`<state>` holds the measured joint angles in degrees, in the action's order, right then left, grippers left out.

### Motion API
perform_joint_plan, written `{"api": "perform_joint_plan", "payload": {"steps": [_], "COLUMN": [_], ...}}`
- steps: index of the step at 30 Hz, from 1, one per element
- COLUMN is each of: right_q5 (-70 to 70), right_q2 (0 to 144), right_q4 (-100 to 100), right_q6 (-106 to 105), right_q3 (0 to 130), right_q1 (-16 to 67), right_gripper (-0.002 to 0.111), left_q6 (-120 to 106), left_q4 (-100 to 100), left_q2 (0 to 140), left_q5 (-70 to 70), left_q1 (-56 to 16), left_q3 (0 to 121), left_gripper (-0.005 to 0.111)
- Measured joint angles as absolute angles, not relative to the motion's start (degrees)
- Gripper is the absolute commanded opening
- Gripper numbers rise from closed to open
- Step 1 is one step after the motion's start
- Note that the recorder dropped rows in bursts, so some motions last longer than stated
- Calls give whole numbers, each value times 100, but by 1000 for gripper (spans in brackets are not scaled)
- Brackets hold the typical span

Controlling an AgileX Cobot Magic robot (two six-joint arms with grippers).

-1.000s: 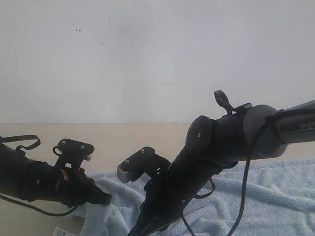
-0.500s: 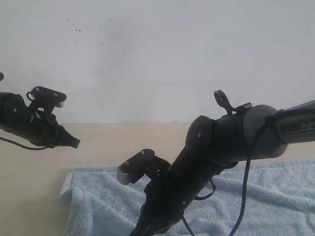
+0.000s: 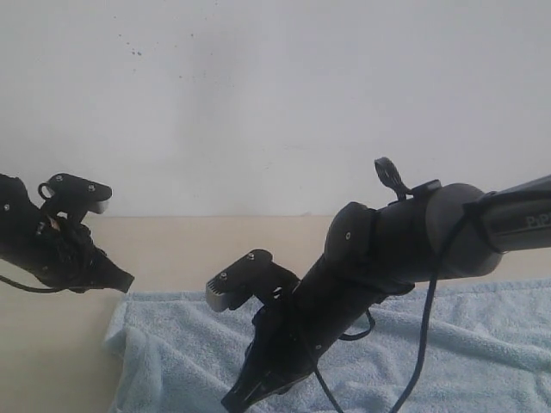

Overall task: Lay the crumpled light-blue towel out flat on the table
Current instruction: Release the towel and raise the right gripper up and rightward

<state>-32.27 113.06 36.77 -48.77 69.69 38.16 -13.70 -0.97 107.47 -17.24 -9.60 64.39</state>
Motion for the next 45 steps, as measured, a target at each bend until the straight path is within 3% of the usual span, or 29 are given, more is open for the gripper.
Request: {"api": "perform_joint_plan", "payload": {"steps": [6, 12, 18, 28, 45], "right_q5": [-3028, -2628, -2590, -2224, -2938], "right_q2": [11306, 11306, 11306, 11351, 12320], "right_q4": [3437, 1297, -982, -1345, -2871], "right_q6": [-4754, -3102, -735, -286, 639], "right_q3": [6969, 6969, 6969, 7017, 7932], "right_q1": [3816, 3560, 2470, 803, -677], "right_gripper": [0, 0, 0, 0, 0], "left_q6": [-1378, -1411, -1444, -1492, -1524], "left_q4": [-167, -195, -193, -86, 0], "left_q2": [10587, 10587, 10587, 10599, 10767], "left_q5": [-1534, -1265, -1150, -1040, -824], "left_q1": [-1269, -1987, -2142, -2142, -2142], "left_q3": [6117, 6043, 6043, 6043, 6043], "left_gripper": [14, 14, 14, 14, 14]}}
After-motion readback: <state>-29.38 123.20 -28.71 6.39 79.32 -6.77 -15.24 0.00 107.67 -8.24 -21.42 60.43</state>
